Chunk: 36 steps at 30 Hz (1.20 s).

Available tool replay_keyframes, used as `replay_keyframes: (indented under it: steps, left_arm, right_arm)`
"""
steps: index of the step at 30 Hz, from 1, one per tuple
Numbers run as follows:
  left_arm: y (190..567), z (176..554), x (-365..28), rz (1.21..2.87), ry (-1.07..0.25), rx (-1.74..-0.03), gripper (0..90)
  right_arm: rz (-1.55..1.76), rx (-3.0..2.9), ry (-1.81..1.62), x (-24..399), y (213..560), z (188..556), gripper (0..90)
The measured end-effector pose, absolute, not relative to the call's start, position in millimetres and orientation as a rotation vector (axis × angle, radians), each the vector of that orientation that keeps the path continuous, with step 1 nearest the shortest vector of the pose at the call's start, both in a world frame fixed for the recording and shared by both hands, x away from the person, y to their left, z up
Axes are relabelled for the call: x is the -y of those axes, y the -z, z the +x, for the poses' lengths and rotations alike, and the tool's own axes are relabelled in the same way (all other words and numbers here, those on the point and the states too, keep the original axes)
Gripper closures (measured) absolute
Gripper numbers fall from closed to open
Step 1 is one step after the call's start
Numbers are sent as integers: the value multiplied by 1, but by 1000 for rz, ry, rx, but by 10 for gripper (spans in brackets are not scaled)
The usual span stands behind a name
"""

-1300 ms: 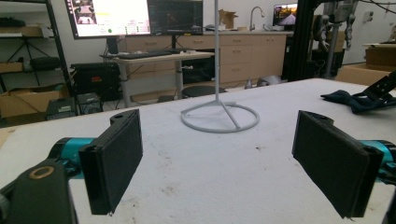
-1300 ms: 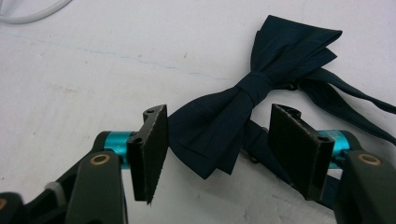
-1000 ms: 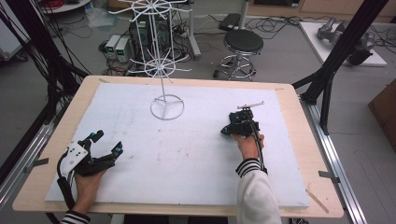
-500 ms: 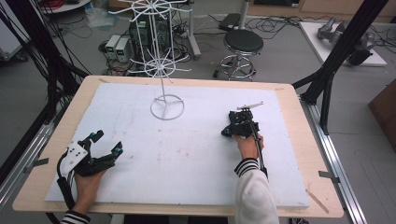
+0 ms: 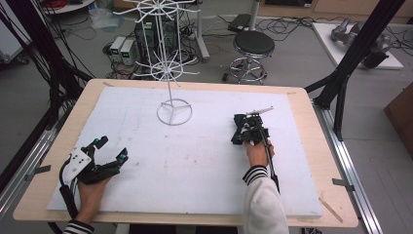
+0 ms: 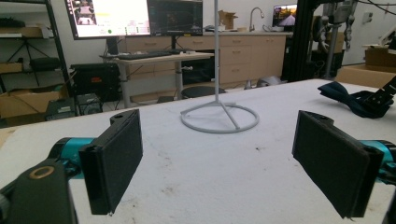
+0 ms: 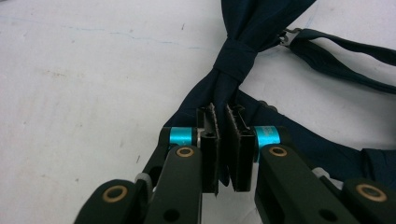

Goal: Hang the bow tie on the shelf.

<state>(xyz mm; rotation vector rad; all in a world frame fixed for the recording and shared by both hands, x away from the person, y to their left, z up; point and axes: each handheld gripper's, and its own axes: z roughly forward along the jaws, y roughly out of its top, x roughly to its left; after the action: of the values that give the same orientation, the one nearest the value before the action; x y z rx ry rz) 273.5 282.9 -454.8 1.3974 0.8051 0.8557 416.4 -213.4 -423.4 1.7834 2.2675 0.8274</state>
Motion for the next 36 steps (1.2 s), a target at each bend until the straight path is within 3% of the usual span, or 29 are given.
replay_keyframes:
  steps: [36]
  left_arm:
    - [455, 273, -283, 1402, -859, -804, 166]
  right_arm:
    - [1417, -1990, -1208, 202, 382, 388, 854]
